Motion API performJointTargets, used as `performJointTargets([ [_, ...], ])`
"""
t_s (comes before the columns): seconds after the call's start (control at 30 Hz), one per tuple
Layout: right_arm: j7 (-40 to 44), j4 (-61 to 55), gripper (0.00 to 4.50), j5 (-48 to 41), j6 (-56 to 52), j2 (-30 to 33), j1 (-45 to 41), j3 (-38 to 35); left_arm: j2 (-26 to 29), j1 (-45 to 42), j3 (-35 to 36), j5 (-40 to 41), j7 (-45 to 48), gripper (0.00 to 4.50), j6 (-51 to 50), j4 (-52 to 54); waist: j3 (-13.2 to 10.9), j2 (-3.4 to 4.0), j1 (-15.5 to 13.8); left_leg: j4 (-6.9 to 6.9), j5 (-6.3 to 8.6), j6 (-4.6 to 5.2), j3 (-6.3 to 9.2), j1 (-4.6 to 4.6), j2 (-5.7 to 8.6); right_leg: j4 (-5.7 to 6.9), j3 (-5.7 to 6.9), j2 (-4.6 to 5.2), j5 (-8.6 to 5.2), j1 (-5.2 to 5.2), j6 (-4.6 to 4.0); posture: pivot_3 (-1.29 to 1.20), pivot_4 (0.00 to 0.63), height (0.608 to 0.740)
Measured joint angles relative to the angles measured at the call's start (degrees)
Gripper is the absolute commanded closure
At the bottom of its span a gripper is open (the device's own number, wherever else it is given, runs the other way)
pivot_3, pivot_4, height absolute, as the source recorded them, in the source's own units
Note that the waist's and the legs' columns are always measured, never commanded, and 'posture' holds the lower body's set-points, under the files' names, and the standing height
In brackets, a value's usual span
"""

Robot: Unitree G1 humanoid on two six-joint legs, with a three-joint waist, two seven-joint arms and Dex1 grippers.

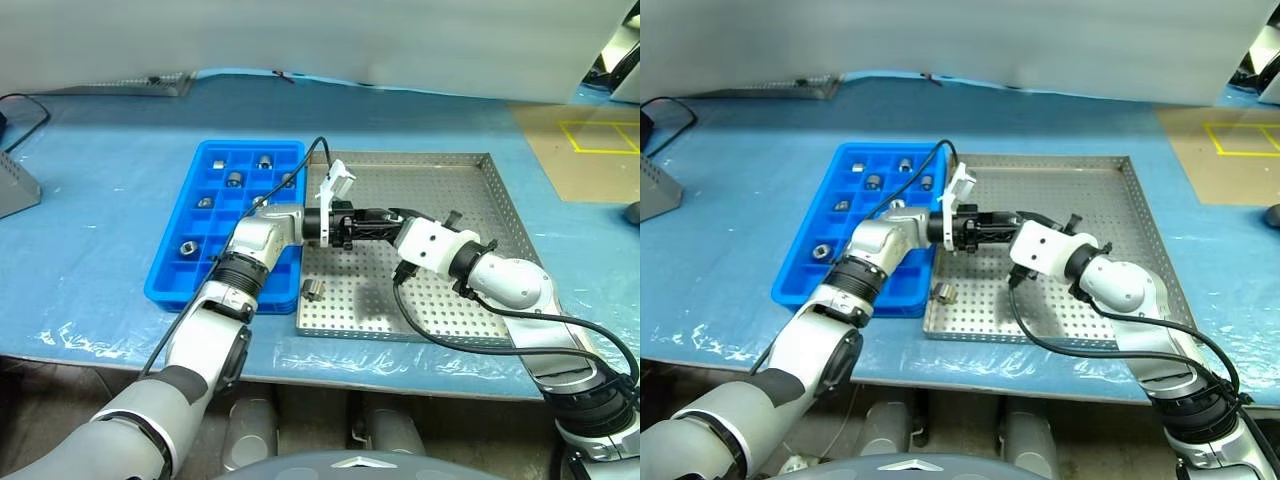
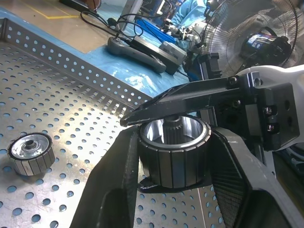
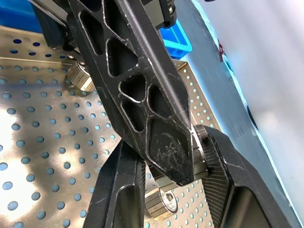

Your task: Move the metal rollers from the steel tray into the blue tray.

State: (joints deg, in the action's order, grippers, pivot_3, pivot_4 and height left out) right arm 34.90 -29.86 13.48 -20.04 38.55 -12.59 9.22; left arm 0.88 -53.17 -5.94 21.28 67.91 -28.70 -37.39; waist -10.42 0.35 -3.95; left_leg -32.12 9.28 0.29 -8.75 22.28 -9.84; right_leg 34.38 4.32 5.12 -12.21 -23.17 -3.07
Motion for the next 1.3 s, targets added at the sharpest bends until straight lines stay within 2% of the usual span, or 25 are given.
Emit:
performJointTargets([
  [0.1,-0.01,0.00,3.28,0.00,-0.14,-0.07,-0.02,-0.03,-0.07,-0.08,0.07,-0.01,-0.06,2.75,0.02,-0.14,0.00,0.00,0.00,0.00,0.00,0.00,0.00,0.00,0.00,-0.01,0.00,0.00,0.00,0.00,0.00,-0.09,0.150,0.740],
  [0.3,0.57,0.01,1.29,-0.72,-0.70,-0.63,-0.16,-0.08,-0.62,-0.14,0.16,-0.14,-1.93,2.75,-0.05,-0.14,0.00,0.00,-0.01,0.00,0.01,0.01,0.00,0.01,0.01,-0.03,0.00,0.00,0.00,0.00,0.00,-0.09,0.150,0.740],
  [0.53,0.79,0.01,1.29,-0.92,-2.00,-1.21,-0.40,-0.08,-0.18,-0.15,0.54,-0.14,-2.73,2.75,-0.03,-0.15,0.00,0.00,0.01,0.01,0.00,0.01,0.00,0.01,0.00,-0.03,0.00,0.00,0.00,0.00,0.00,-0.08,0.150,0.740],
  [0.67,0.54,0.03,1.29,-1.26,-1.74,-1.26,-0.13,-0.51,1.90,-0.51,1.37,-0.03,-2.52,2.75,0.01,-0.14,0.00,0.00,0.01,0.01,0.01,0.00,0.00,0.00,-0.01,-0.02,0.01,0.00,0.00,0.00,0.00,-0.08,0.150,0.740],
  [0.83,-0.24,2.02,1.29,-1.97,-1.01,-1.71,-0.07,-2.37,8.89,-0.32,4.24,0.35,-1.86,2.75,0.07,2.79,0.00,0.00,-0.01,0.04,0.03,-0.03,0.00,-0.01,-0.02,-0.03,0.01,-0.01,0.00,-0.01,0.00,-0.03,0.150,0.740],
  [1.0,-2.39,5.56,1.29,-2.54,0.84,-4.69,-3.01,-2.54,17.73,4.66,4.42,-0.78,-1.16,2.75,2.81,10.67,0.00,0.03,-0.06,0.13,0.03,-0.07,0.00,0.00,-0.04,-0.04,0.02,-0.01,0.00,-0.05,-0.01,0.07,0.150,0.740],
  [1.13,-4.88,10.30,1.29,-3.48,2.83,-8.35,-7.39,-3.12,21.75,7.98,6.70,-2.72,-7.77,2.75,5.32,13.18,-0.01,0.02,-0.71,0.10,0.02,-0.11,0.01,0.04,-0.06,0.01,0.05,0.01,0.00,-0.06,-0.02,0.15,0.150,0.740],
  [1.3,-5.23,14.03,1.29,-5.18,4.09,-10.12,-9.33,-3.55,22.46,14.06,10.11,-3.75,-15.60,2.75,9.70,18.15,0.00,0.02,-2.16,0.11,0.02,-0.11,0.04,0.19,-0.05,0.00,0.07,0.03,0.00,-0.14,-0.02,0.22,0.150,0.740],
])
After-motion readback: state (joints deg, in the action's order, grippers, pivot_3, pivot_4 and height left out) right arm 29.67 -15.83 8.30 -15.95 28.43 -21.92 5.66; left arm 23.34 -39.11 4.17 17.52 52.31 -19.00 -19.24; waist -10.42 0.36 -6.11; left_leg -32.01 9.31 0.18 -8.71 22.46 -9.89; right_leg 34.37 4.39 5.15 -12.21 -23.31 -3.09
